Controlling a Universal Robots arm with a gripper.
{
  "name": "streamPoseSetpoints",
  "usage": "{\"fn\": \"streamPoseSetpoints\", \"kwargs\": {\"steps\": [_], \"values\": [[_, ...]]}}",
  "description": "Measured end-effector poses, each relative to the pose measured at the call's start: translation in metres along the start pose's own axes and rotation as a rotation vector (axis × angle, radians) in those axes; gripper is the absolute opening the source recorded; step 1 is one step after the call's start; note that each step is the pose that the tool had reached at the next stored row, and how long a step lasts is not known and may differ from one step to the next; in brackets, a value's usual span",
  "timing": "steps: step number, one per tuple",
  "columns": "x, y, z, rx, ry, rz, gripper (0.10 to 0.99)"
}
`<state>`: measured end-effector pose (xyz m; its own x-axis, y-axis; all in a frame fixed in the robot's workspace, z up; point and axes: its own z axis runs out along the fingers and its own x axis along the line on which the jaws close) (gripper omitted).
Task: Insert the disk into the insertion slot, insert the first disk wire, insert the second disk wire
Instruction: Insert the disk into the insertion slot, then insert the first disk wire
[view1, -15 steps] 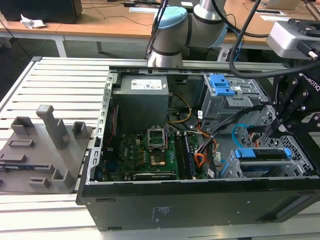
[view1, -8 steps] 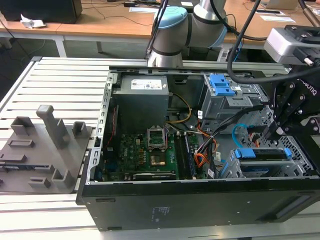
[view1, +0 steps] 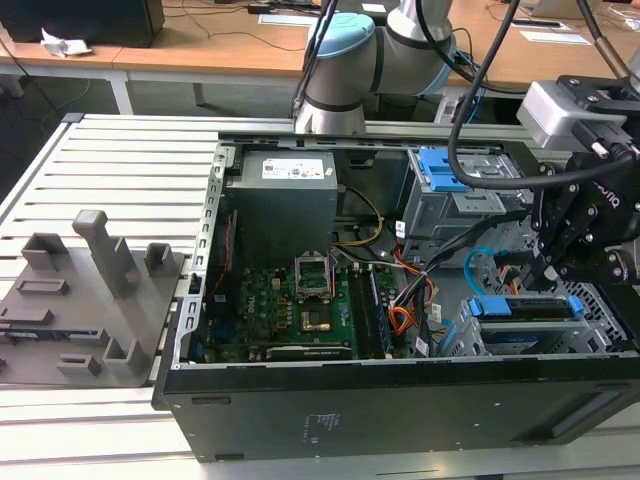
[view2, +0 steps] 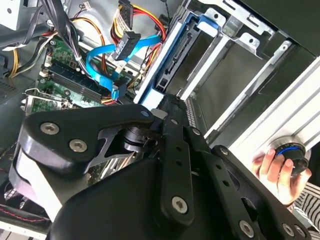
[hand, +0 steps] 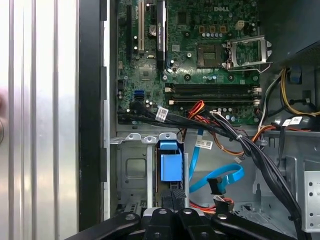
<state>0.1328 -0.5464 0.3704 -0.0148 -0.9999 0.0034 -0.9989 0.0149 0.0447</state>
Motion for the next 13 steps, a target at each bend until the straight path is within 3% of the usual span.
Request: {"fn": "streamPoseSetpoints", "kwargs": {"steps": [5, 13], "values": [[-0.0001, -0.0060, 0.0047, -0.001, -0.0001, 0.000, 0.106], [-0.0001, -0.0063, 0.0057, -0.001, 0.0001, 0.000, 0.106]]}}
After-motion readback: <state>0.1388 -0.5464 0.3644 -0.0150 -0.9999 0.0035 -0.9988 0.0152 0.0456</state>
